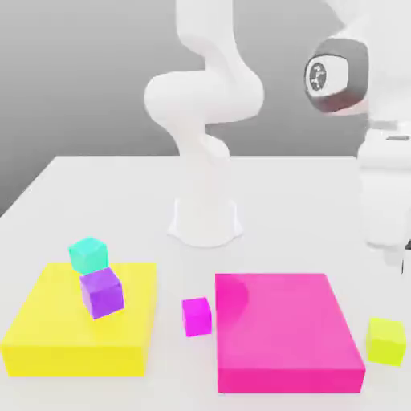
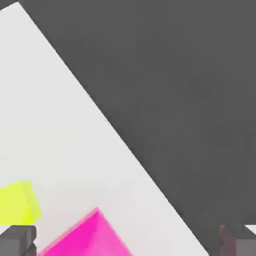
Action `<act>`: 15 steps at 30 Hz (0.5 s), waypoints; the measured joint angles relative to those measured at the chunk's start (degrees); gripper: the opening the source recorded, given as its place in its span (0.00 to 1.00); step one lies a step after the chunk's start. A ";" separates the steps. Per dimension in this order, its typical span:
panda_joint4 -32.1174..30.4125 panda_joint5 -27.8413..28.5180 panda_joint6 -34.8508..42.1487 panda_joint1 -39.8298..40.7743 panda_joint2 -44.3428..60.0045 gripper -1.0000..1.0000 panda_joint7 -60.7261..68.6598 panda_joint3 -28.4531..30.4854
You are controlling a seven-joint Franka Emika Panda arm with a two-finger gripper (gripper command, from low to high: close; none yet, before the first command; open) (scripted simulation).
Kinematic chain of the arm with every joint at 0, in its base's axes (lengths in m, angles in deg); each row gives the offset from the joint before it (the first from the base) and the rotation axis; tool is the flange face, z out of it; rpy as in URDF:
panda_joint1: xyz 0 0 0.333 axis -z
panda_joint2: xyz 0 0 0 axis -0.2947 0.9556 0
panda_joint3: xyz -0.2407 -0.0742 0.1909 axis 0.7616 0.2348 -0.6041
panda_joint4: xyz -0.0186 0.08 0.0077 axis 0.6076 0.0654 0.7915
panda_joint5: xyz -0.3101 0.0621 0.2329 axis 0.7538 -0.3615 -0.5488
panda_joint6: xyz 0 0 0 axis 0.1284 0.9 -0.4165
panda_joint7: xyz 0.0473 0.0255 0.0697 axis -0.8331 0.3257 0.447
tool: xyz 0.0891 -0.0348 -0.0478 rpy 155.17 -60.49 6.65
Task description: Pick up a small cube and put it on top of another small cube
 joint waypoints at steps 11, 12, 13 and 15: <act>0.59 8.26 -12.28 -6.58 22.14 0.00 1.40 1.83; 0.59 8.26 -12.28 -6.58 22.14 0.00 1.40 1.83; 0.59 8.26 -12.27 -6.58 22.14 0.00 1.39 1.83; 0.59 8.30 -12.23 -6.57 22.14 0.00 1.36 1.82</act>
